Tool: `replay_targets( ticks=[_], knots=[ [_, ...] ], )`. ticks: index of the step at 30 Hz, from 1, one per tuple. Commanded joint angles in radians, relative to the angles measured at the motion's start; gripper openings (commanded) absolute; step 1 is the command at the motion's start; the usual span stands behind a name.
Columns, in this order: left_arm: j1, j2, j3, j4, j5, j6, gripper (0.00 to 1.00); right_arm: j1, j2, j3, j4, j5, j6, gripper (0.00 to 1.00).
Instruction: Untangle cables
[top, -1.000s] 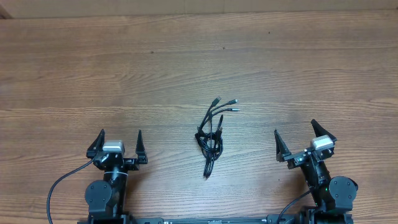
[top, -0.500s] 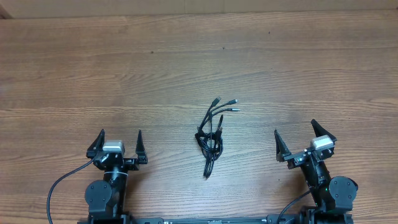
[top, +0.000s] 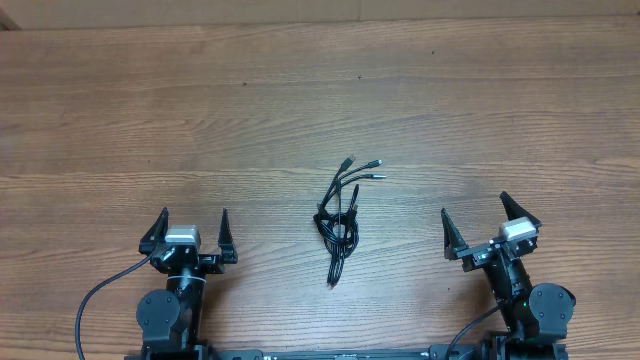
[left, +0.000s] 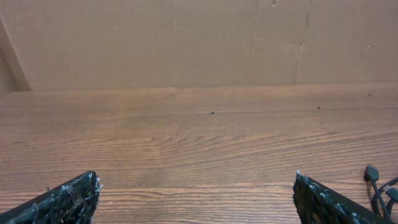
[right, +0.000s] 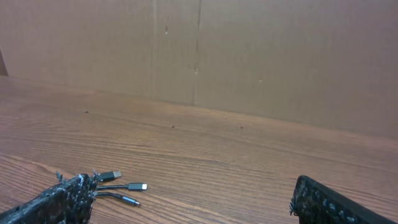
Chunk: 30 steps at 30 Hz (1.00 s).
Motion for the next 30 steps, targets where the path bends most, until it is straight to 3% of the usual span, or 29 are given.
replay_targets(
  ticks=[1,24,30],
  knots=[
    [0.005,-0.01,-0.004,-0.003,-0.01,0.019,1.0,0.005,-0.005,-0.011,0.006,-0.004,-0.008,1.0],
    [0.005,0.03,-0.003,-0.002,0.009,-0.06,1.0,0.005,-0.005,-0.011,0.006,-0.004,-0.008,1.0],
    [0.005,0.037,0.039,-0.077,0.01,-0.06,1.0,0.005,-0.005,-0.011,0.006,-0.004,-0.008,1.0]
  ],
)
